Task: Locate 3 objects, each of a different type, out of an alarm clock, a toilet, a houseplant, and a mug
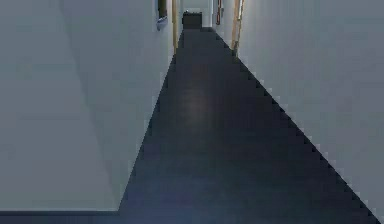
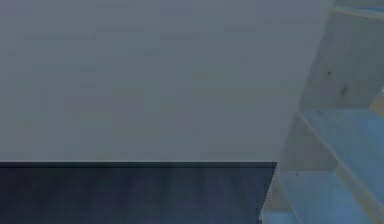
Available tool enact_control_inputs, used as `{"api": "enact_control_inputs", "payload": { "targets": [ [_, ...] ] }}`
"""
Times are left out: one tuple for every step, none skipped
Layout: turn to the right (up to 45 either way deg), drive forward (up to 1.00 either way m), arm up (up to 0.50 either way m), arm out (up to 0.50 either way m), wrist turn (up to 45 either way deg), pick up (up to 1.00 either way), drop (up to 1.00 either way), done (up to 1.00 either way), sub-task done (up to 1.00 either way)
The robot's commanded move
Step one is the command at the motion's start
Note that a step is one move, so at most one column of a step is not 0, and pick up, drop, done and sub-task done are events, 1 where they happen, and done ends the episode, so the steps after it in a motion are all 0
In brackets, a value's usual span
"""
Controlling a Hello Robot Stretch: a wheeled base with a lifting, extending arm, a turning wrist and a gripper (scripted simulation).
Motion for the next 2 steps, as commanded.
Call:
{"api": "enact_control_inputs", "payload": {
  "targets": [
    [0.0, 1.0, 0.0, 0.0, 0.0, 0.0, 0.0, 0.0, 0.0],
    [0.0, 1.0, 0.0, 0.0, 0.0, 0.0, 0.0, 0.0, 0.0]
  ]
}}
